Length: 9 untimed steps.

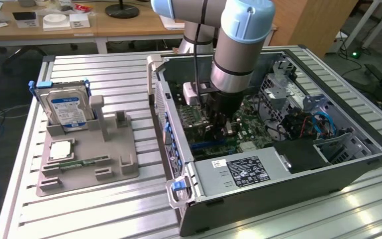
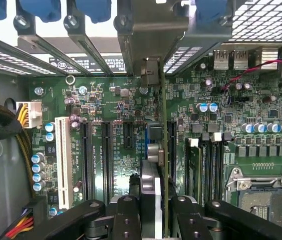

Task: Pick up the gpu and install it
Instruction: 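Insert the gpu into the slot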

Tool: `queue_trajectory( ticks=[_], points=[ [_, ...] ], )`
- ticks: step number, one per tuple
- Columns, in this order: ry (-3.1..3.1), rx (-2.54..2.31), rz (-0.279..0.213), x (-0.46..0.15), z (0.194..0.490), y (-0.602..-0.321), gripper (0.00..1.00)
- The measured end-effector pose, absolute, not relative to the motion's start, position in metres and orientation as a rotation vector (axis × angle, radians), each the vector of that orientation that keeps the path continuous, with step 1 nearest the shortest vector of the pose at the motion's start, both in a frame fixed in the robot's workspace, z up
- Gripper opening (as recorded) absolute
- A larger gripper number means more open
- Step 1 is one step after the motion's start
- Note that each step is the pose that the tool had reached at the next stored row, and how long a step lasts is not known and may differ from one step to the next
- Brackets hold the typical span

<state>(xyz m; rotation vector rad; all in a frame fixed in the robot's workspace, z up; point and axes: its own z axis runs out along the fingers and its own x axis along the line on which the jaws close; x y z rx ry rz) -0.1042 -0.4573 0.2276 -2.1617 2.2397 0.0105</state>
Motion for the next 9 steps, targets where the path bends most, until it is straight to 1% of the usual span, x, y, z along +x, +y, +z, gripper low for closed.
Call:
queue_trajectory(
  ticks=[9],
  points=[
    [2.256, -2.145, 0.01, -0.1037, 0.2276, -0.4594, 0.28]
  ],
)
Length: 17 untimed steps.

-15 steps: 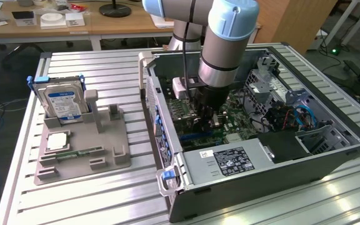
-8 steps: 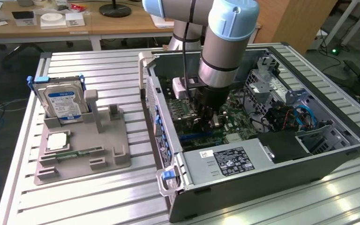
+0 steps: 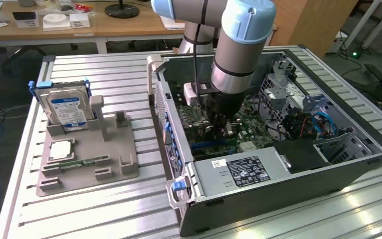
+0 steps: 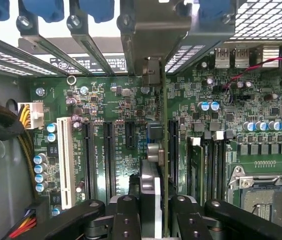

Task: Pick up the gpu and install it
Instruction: 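Insert the gpu into the slot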

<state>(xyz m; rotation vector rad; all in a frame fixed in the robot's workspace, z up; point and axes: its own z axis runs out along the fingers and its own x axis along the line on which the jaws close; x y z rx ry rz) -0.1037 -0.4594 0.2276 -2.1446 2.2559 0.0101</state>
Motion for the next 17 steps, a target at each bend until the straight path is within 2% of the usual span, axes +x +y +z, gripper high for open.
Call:
queue_trajectory(
  ticks=[17],
  points=[
    [2.267, -2.133, 0.01, -0.1056, 0.2276, -0.4609, 0.28]
  ],
)
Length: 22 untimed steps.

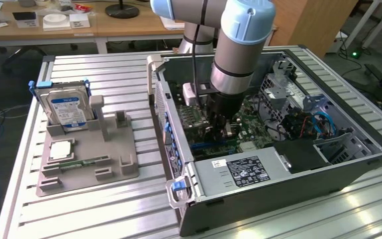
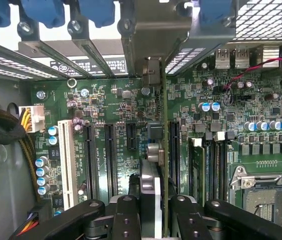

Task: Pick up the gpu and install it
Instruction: 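Insert the gpu into the slot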

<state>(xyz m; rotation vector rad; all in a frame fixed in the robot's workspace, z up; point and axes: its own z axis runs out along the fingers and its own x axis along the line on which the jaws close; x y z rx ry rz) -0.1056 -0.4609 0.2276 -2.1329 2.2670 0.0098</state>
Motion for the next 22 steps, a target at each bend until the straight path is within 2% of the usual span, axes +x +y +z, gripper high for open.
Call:
queue_trajectory(
  ticks=[22],
  points=[
    [2.267, -2.133, 0.009, -0.1063, 0.2205, -0.4601, 0.28]
  ],
)
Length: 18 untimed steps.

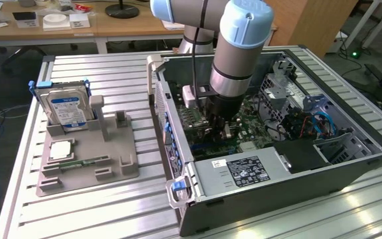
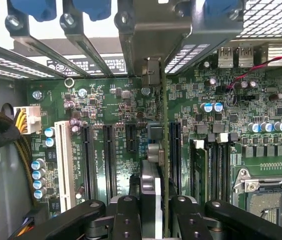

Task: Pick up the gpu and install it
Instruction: 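Insert the gpu into the slot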

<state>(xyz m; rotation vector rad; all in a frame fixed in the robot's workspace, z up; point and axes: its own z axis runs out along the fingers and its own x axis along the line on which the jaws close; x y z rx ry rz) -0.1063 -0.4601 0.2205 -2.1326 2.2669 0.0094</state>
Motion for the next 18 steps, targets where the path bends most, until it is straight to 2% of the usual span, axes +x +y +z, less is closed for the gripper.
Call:
queue_trajectory(
  ticks=[18],
  points=[
    [2.267, -2.133, 0.01, -0.1072, 0.2167, -0.4602, 0.28]
  ],
)
